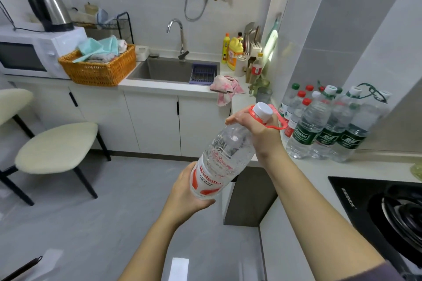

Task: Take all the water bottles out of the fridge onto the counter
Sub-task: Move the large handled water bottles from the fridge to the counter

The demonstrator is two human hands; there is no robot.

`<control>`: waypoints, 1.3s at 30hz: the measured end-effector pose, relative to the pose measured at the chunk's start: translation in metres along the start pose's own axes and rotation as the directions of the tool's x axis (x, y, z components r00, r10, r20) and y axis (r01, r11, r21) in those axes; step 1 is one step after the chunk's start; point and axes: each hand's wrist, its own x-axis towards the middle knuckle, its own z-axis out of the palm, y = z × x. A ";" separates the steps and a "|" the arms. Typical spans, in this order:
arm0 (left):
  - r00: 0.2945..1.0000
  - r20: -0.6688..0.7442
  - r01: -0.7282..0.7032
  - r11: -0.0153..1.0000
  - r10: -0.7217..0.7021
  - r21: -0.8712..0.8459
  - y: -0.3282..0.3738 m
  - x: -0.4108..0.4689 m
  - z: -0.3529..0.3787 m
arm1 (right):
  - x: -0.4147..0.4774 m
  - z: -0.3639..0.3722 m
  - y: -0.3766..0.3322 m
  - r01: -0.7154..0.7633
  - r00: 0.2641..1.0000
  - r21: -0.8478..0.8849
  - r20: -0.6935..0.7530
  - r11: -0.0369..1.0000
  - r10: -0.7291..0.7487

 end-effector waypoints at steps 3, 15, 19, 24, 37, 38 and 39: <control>0.999 0.036 -0.028 1.000 0.028 0.002 0.004 0.020 0.016 | 0.013 -0.019 0.005 -0.001 0.999 0.014 -0.038 1.000 0.002; 0.974 0.220 -0.045 0.997 0.058 -0.065 -0.021 0.147 0.067 | 0.103 -0.059 0.052 -0.013 0.979 -0.100 -0.205 0.995 -0.008; 0.953 0.298 -0.034 0.997 0.053 -0.069 -0.027 0.198 0.082 | 0.139 -0.071 0.074 -0.066 0.966 -0.154 -0.257 0.986 0.025; 0.915 0.401 -0.034 0.998 0.054 -0.057 -0.032 0.240 0.111 | 0.165 -0.091 0.099 -0.124 0.936 -0.234 -0.350 0.964 0.036; 0.921 0.386 0.041 0.998 -0.055 0.044 -0.039 0.288 0.210 | 0.203 -0.155 0.158 -0.184 0.903 -0.385 -0.429 0.905 0.001; 0.919 0.389 0.047 0.998 -0.064 0.051 -0.042 0.291 0.214 | 0.205 -0.159 0.163 -0.187 0.901 -0.378 -0.434 0.907 0.005; 0.916 0.394 0.051 0.997 -0.069 0.056 -0.044 0.294 0.217 | 0.207 -0.162 0.167 -0.186 0.900 -0.378 -0.437 0.907 0.003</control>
